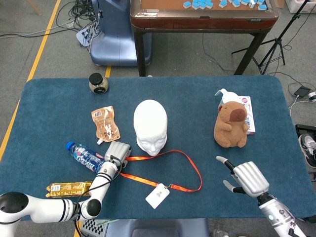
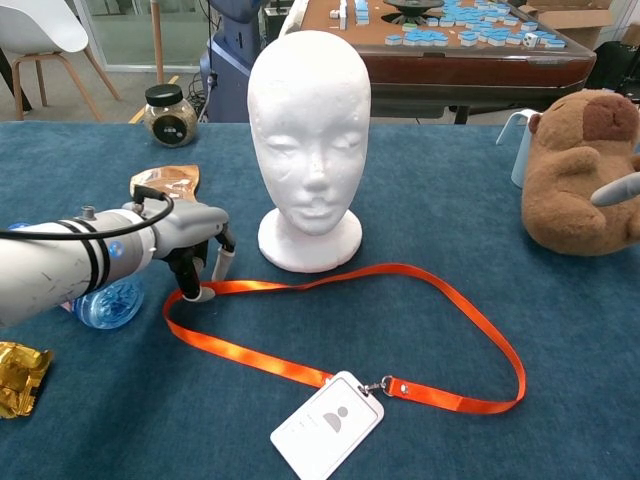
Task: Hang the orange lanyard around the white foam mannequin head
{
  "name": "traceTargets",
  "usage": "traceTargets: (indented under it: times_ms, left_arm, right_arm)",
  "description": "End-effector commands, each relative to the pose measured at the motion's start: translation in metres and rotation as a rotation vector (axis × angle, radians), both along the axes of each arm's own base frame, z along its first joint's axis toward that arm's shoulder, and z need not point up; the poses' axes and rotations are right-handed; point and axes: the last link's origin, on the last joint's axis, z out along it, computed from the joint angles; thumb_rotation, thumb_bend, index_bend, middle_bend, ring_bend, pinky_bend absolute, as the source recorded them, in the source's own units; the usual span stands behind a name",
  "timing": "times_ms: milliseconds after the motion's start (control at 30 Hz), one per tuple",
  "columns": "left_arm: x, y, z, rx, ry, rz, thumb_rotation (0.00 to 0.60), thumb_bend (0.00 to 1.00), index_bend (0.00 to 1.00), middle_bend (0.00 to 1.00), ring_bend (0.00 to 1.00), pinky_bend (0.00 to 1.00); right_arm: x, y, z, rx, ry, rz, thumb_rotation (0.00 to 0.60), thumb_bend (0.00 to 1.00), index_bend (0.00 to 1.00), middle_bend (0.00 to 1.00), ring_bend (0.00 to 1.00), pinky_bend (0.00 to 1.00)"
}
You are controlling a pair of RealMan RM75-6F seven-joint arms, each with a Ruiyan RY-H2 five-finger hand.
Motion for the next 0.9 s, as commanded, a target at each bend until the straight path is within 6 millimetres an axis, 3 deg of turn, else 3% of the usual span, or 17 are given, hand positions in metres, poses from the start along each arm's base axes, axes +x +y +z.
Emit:
traceTargets:
  times_ms: [33, 600, 900]
  left_arm:
    - [0.0, 0.0, -0.001, -0.002, 0.006, 0.0, 0.6, 0.32, 0.52, 0.96, 0.96, 0.93]
    - [0.001, -0.006, -0.007, -0.018, -0.023, 0.004, 0.6, 0.34, 0.6, 0.96, 0.97, 0.93]
    - [0.004, -0.014, -0.003, -0.023, -0.058, -0.024, 0.6, 0.34, 0.61, 0.97, 0.97, 0.93]
  right_arm:
    - [0.0, 0.0, 0.0, -0.003, -0.001, 0.0, 0.6, 0.33, 0.16, 0.9, 0.96, 0.92]
    - [-0.004, 0.002, 0.002, -0.009, 0.007, -0.019, 0.6, 0.33, 0.16, 0.9, 0.96, 0.92]
    - [0.003, -0.009, -0.005, -0.001, 0.043, -0.029, 0.6, 0.33, 0.2, 0.9, 0.96, 0.92]
